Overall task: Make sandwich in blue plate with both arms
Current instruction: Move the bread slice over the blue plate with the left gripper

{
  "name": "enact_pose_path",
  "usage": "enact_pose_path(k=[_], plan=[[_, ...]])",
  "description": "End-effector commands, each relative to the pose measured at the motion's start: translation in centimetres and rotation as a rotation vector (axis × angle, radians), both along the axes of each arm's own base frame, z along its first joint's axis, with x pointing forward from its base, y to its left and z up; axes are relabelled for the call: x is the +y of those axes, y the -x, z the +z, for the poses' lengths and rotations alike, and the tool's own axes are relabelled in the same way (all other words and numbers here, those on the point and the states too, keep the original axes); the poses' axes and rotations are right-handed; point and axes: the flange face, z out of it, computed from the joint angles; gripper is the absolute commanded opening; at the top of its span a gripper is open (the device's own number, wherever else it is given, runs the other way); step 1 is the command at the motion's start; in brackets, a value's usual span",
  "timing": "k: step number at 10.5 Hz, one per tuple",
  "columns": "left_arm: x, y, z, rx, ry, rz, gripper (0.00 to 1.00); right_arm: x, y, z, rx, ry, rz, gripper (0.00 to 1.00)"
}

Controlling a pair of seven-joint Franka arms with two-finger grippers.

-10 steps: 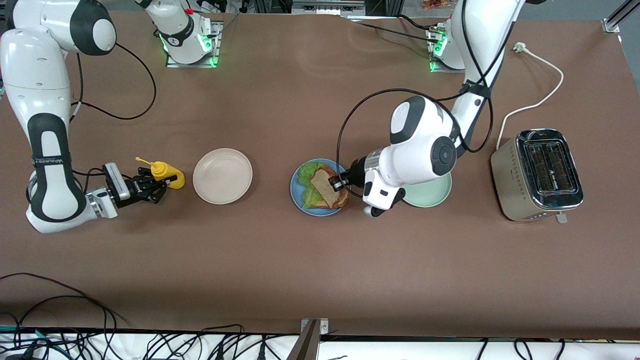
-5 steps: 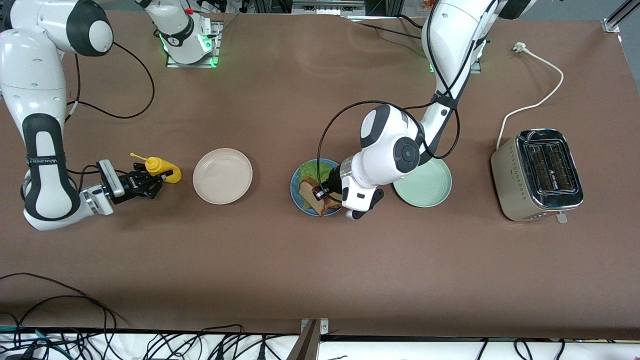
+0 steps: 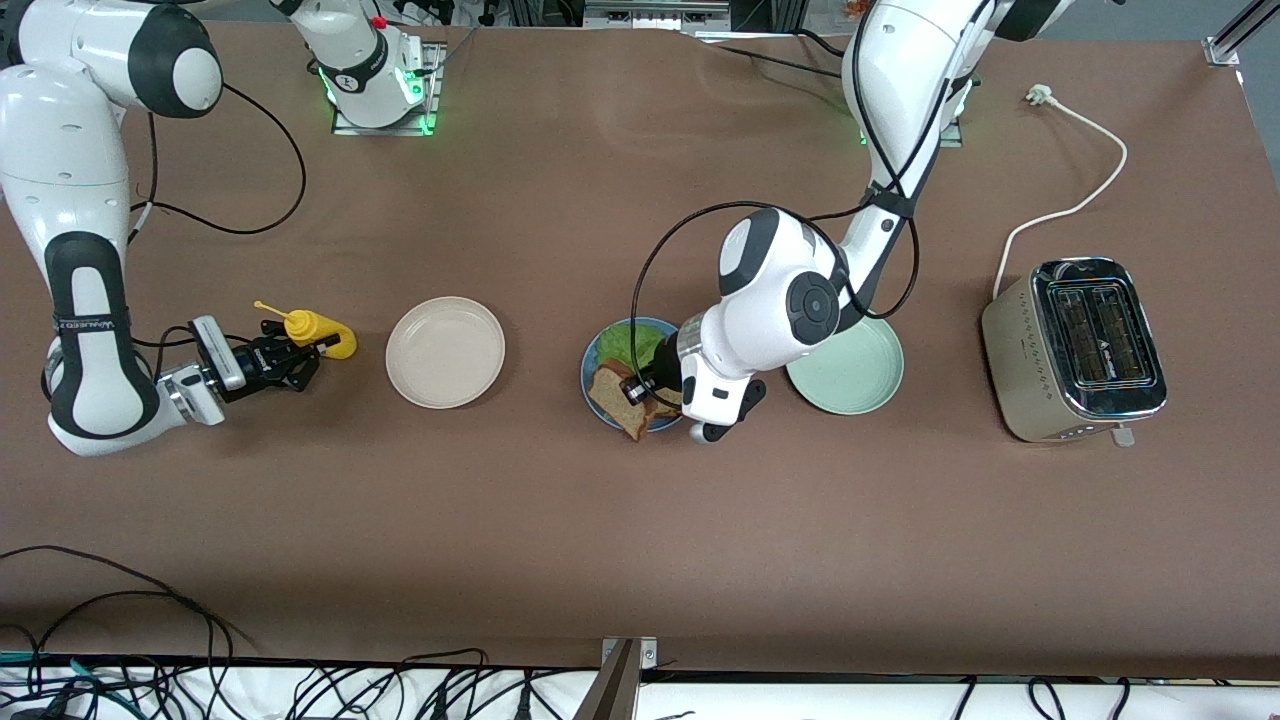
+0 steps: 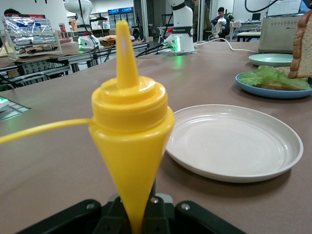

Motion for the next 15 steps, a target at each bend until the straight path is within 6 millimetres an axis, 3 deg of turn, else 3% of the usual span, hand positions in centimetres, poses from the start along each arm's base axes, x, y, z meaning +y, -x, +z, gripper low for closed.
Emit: enact_pose_path(k=[1,4,6,8,11,14,15], plan=[[-0.5,-0.2,0.6,-0.006,0.012,-0.003,0.00,-0.5,0.0,0.7,0.017,-0.002,0.009,0.07],[-0.8,0.2,0.2,0.003,0.006,-0.010,0.00,-2.1,0.1,1.1,0.018,0.023,-0.005,0.08],[-1.1,0.8,2.2,0.018,0.011,-0.043,0.00,-2.1,0.1,1.3,0.020,0.022,-0.002,0.07],[-1.5,1.8,2.5,0.032,-0.037,-0.105,0.00,-1.9,0.3,0.9,0.031,0.013,-0.002,0.07],[-1.8,2.2,1.8,0.025,-0.067,-0.133,0.00,-0.6,0.1,0.8,0.035,0.000,0.010,0.07],[-1.7,2.2,-0.3,0.047,-0.082,-0.133,0.00,0.2,0.3,0.0,0.044,-0.005,0.018,0.08],[-1.6,2.1,-0.7,0.047,-0.084,-0.131,0.00,0.7,0.2,0.0,0.039,-0.014,0.024,0.14]])
